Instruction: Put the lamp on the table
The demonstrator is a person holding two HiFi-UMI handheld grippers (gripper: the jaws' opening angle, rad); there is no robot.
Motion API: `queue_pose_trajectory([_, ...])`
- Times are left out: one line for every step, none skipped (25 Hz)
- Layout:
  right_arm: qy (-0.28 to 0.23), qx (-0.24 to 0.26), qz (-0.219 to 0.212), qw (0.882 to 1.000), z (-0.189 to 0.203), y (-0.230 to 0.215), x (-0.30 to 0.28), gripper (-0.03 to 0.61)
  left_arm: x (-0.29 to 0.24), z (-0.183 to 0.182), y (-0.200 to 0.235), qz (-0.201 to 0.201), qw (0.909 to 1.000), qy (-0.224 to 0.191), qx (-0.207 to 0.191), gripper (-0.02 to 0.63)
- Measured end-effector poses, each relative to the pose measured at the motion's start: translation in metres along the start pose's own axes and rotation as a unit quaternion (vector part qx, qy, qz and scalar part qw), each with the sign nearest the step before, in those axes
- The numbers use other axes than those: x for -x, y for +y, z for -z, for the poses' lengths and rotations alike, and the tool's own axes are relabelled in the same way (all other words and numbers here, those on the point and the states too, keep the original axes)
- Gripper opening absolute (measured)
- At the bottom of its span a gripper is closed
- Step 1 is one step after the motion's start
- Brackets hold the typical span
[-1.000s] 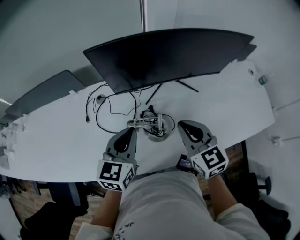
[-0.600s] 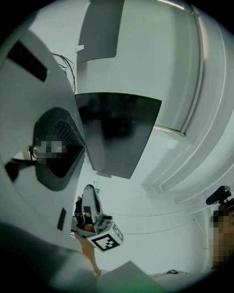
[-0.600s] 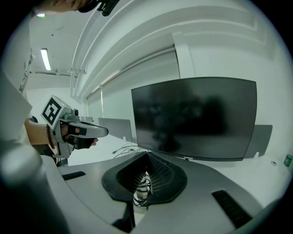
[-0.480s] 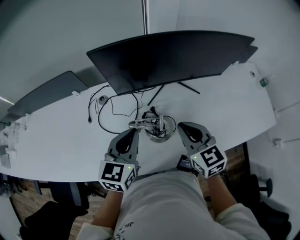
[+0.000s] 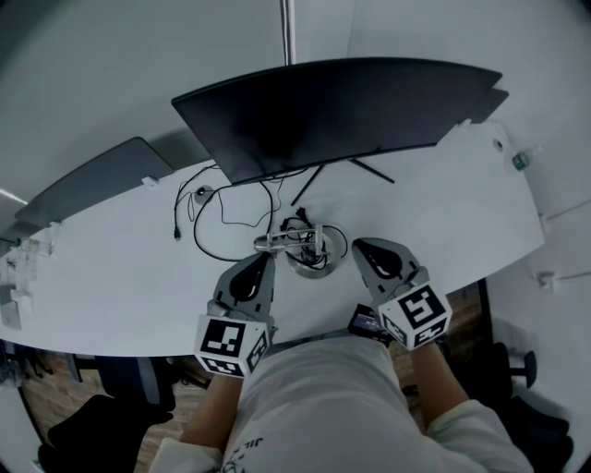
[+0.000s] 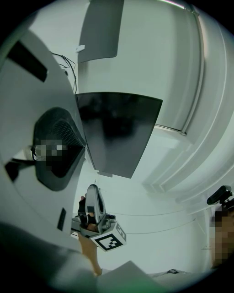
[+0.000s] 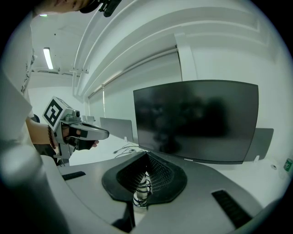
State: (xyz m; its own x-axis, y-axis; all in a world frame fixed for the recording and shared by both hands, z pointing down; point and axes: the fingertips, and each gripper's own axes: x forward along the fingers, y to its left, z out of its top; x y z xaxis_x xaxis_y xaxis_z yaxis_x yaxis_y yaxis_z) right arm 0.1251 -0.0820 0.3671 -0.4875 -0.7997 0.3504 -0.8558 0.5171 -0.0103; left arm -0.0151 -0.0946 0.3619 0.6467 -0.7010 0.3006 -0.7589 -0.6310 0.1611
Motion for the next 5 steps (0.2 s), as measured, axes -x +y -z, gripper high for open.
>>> queue_pose_trajectory([-0.001, 0.002, -0.001, 1.000, -0.0009, 0.0009, 0.0003, 0.031, 0.0003, 0.0000, 0.0001, 0.000, 1.0000, 0.000, 0.000, 0.003])
queue_pose_trajectory([-0.003, 0.005, -0.002, 1.000, -0.0018, 0.0018, 0.0005, 0.031, 0.0005, 0.0000, 0.0000, 0.000, 1.0000, 0.000, 0.000, 0.003])
queue_pose_trajectory([-0.005, 0.009, -0.003, 1.000, -0.0026, 0.0026, 0.0007, 0.031, 0.0006, 0.0000, -0.0002, 0.001, 1.0000, 0.000, 0.000, 0.003])
queue_pose_trajectory([-0.007, 0.012, -0.004, 1.000, -0.0034, 0.0033, 0.0008, 0.031, 0.0006, 0.0000, -0.0004, 0.001, 1.0000, 0.000, 0.000, 0.003])
queue_pose_trajectory([-0.008, 0.015, -0.005, 1.000, -0.0041, 0.0039, 0.0010, 0.031, 0.0006, -0.0001, -0.0007, 0.002, 1.0000, 0.000, -0.001, 0.003])
